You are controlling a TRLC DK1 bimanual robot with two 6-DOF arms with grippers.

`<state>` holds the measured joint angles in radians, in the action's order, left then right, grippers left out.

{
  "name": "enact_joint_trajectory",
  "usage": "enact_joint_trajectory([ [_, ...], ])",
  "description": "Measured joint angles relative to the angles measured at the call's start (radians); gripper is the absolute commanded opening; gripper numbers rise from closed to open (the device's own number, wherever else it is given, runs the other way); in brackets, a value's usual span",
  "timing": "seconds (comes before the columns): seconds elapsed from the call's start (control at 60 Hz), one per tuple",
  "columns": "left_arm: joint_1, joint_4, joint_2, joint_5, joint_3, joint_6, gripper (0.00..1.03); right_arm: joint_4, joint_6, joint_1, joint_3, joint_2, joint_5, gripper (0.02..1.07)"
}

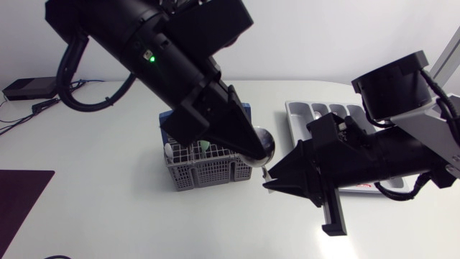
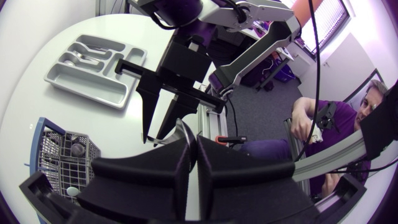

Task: Unload the cutlery basket into the drawer organizer.

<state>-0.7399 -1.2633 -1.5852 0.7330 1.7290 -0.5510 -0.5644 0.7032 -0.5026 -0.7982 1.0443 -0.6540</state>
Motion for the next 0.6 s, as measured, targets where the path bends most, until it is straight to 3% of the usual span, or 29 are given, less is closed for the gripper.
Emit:
enact_joint_trajectory([
  [0.017, 0.001, 0.000, 0.000, 0.000, 0.000, 0.000, 0.08, 0.000, 0.000, -0.001, 0.000, 0.000, 0.000, 0.22],
  [0.05, 0.006, 0.000, 0.000, 0.002, 0.000, 0.000, 0.32, 0.000, -0.001, -0.001, 0.000, 0.000, 0.000, 0.21],
  [0.117, 0.018, 0.002, -0.001, 0.003, 0.005, 0.000, 0.55, -0.001, -0.004, -0.001, 0.000, 0.000, -0.001, 0.21],
  [0.15, 0.027, 0.006, -0.002, 0.003, 0.012, 0.000, 0.66, -0.001, -0.008, -0.003, 0.000, 0.000, 0.000, 0.21],
  [0.2, 0.037, 0.013, -0.003, 0.003, 0.021, 0.000, 0.72, -0.001, -0.015, -0.006, 0.000, 0.000, 0.000, 0.21],
  [0.45, 0.075, 0.100, -0.003, -0.005, 0.026, 0.035, 0.74, 0.000, -0.022, 0.021, 0.030, 0.003, 0.023, 0.21],
  [0.6, 0.080, 0.151, 0.016, -0.063, -0.038, 0.045, 0.74, 0.011, -0.008, 0.022, 0.083, 0.012, 0.060, 0.23],
])
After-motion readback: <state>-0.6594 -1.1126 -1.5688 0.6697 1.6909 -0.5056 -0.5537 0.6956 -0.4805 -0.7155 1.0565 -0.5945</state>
